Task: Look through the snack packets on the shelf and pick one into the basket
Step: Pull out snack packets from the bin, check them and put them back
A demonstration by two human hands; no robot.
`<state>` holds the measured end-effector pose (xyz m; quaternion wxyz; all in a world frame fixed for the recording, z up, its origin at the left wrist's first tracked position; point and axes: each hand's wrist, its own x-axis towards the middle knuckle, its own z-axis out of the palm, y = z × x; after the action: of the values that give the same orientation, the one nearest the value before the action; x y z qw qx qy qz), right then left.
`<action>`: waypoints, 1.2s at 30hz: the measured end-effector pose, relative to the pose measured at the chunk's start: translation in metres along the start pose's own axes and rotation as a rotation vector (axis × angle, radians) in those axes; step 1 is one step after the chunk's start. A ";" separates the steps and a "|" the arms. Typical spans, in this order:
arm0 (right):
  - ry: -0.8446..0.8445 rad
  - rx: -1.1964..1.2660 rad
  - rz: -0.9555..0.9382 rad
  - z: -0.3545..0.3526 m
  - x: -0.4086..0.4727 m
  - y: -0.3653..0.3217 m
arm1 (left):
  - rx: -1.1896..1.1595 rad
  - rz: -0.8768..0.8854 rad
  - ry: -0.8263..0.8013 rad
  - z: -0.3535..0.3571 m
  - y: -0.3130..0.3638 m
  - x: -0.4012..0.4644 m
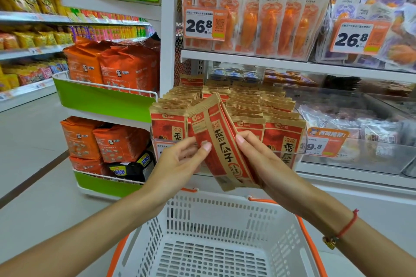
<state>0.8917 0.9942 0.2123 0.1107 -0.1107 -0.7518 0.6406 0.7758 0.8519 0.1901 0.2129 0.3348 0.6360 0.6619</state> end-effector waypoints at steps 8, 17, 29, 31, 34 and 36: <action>0.349 -0.225 -0.201 0.004 0.008 -0.005 | 0.072 -0.001 0.093 -0.004 0.008 0.004; 0.386 -0.223 -0.183 -0.006 0.015 0.004 | 0.227 -0.041 -0.004 -0.009 0.013 0.009; 0.409 -0.142 -0.142 -0.010 0.018 0.013 | 0.153 -0.304 -0.294 -0.019 0.008 0.004; 0.424 -0.115 -0.136 -0.009 0.018 0.015 | 0.153 -0.294 -0.278 -0.018 0.008 0.003; 0.440 -0.120 -0.127 -0.006 0.020 0.016 | 0.153 -0.283 -0.236 -0.016 0.007 0.002; 0.447 -0.167 -0.109 -0.004 0.021 0.018 | 0.166 -0.271 -0.202 -0.014 0.006 0.003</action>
<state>0.8735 1.0073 0.1959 0.2991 -0.2179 -0.7637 0.5290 0.7642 0.8435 0.1975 0.3346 0.3271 0.7031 0.5355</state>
